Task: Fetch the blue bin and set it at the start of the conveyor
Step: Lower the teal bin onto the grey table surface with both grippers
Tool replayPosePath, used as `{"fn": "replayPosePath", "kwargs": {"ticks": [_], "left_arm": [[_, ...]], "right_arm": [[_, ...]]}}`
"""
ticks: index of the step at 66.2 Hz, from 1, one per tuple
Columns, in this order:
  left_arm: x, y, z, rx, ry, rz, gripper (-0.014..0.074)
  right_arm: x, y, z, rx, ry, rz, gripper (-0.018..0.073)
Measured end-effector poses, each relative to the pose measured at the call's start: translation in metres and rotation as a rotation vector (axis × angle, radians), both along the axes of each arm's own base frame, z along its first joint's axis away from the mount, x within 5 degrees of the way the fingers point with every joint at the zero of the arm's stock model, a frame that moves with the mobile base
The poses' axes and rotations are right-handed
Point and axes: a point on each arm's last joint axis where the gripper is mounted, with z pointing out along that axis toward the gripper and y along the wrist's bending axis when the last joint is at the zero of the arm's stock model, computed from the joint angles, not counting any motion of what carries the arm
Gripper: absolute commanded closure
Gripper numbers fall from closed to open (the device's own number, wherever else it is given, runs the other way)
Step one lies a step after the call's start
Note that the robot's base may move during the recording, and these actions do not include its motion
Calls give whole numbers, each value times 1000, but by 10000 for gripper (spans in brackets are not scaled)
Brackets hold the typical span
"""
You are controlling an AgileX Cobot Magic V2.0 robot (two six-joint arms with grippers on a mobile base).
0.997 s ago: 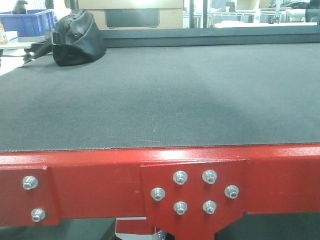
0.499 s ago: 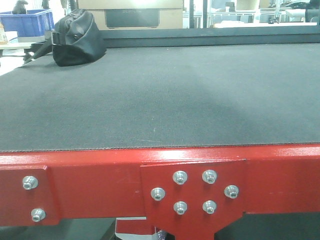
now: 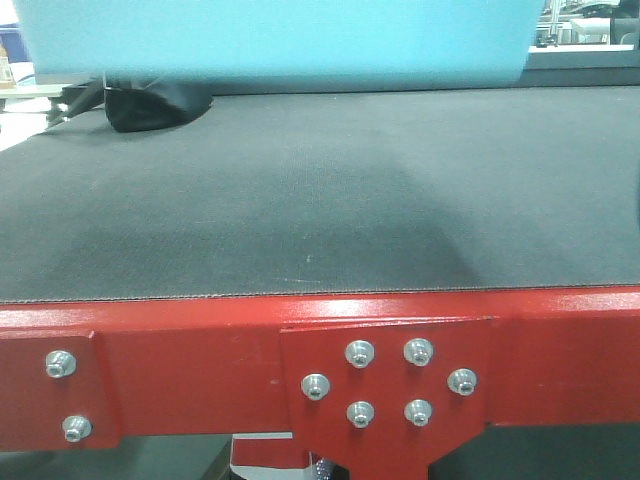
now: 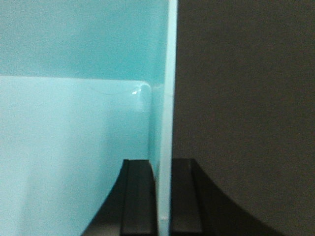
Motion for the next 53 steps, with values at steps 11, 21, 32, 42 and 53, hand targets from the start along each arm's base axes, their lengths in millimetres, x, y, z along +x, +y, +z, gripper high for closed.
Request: {"fn": "replayPosePath", "kwargs": {"ticks": [11,21,32,42,53], "left_arm": [[17,-4,-32,-23,21,-24,708],[33,-14,-57,-41,50,-47,708],[43,-20,-80,-43,100,-50,708],[43,-20,-85,-36,122,-42,708],[42,-18,-86,-26,137,-33,706]], "right_arm": [[5,-10,-42,44,5,-5,718],[10,-27,-63,76,5,-37,718],[21,-32,-85,78,25,-47,721],[28,-29,-99,79,39,-37,721],[32,-29,-101,74,52,-45,678]]}}
